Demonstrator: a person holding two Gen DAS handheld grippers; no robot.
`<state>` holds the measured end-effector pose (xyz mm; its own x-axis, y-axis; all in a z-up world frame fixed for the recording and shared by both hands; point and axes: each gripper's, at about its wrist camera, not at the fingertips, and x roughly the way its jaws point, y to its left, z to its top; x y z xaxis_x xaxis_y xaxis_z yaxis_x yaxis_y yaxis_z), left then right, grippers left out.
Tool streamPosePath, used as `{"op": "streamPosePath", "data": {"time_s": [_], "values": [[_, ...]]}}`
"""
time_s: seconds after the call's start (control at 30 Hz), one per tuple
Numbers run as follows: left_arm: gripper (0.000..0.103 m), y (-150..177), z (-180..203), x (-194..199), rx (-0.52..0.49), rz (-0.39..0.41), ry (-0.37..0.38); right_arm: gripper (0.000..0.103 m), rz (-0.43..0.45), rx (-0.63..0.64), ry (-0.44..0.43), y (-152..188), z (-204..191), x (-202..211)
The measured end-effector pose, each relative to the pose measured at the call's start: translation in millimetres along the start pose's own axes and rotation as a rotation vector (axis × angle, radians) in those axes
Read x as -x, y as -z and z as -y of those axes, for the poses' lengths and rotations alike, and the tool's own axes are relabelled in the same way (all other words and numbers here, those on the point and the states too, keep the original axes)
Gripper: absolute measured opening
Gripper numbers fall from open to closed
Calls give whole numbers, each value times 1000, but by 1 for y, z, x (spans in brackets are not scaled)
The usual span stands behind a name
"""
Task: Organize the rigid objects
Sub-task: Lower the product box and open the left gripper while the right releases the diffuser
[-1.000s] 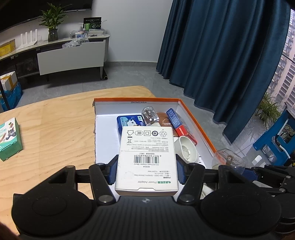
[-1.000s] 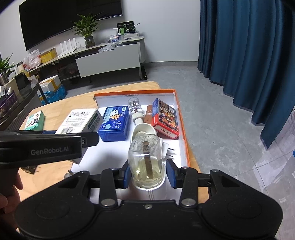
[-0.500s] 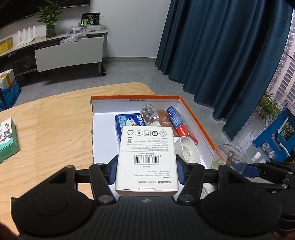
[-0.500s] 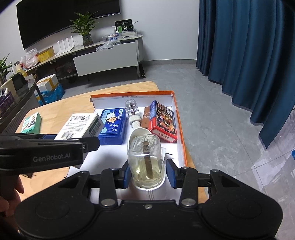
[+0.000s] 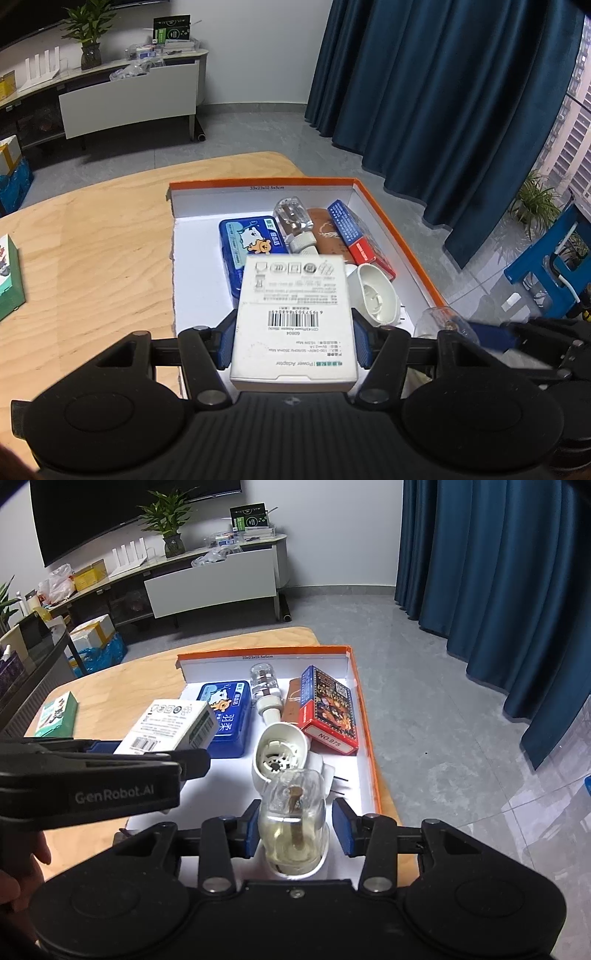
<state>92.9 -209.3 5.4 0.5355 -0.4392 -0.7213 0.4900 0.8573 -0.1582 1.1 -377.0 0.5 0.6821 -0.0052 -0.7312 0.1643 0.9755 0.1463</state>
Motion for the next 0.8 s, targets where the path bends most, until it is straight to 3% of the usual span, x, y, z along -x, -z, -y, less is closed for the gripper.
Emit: {"op": "streamPosePath", "data": {"time_s": [0.07,0.2,0.3,0.43,0.67,0.8], "values": [[61,-2,-2,0,21,4,11,74,49,-4,18,1,1,5],[58,-7,-2,-1,23,8,18,78,93,4,40,-1,3,10],[57,-8,-1,-1,19,13,23,79,129,20,103,-2,4,15],[57,-7,-1,-3,24,-2,53,80,154,-36,80,-5,17,21],[72,-13,-14,11,53,26,11,80,192,-40,56,-8,13,31],[87,-13,-24,23,61,31,-35,82,202,-33,32,-11,1,34]]}}
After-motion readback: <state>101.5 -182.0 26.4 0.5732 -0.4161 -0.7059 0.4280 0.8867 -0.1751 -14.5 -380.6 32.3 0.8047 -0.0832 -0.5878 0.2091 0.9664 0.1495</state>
